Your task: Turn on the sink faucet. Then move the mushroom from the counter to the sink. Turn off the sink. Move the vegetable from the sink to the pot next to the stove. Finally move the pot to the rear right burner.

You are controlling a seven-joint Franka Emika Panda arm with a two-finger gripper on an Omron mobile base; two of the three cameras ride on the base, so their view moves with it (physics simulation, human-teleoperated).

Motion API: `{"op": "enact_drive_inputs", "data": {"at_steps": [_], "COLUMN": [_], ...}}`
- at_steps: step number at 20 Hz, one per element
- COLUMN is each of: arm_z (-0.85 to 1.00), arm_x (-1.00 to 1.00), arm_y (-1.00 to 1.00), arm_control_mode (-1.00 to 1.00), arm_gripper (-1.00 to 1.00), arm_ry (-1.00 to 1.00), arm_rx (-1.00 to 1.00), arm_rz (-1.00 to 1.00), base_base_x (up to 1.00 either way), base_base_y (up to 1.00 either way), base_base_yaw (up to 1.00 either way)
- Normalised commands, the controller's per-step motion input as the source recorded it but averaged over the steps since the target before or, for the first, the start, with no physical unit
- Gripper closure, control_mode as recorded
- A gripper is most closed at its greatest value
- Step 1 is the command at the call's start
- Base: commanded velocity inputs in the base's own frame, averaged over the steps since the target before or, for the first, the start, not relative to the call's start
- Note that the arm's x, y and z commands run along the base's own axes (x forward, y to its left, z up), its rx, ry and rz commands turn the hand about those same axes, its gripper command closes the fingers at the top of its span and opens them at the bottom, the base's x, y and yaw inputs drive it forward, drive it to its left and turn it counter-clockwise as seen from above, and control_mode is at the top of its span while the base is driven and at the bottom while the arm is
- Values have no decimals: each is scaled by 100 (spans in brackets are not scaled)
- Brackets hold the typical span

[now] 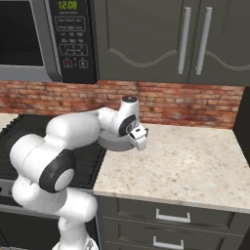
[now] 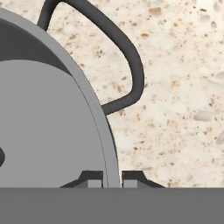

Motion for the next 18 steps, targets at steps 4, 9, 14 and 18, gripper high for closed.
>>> {"op": "enact_drive_inputs", "data": {"at_steps": [4,9,14,18], "arm_z": [19,11,3,0], "arm_x": [5,15,28,40], "arm_y": [72,72,68,64], "arm_control_mode": [-100,-100,-100,-100], "arm_gripper": [100,100,100,100], "arm_ry": [0,0,0,0], "arm_rx": [0,0,0,0], "arm_rz": [13,13,8,5], "base_base_x": [0,0,0,0], "base_base_y": [0,0,0,0], "base_base_yaw": [0,0,0,0]}}
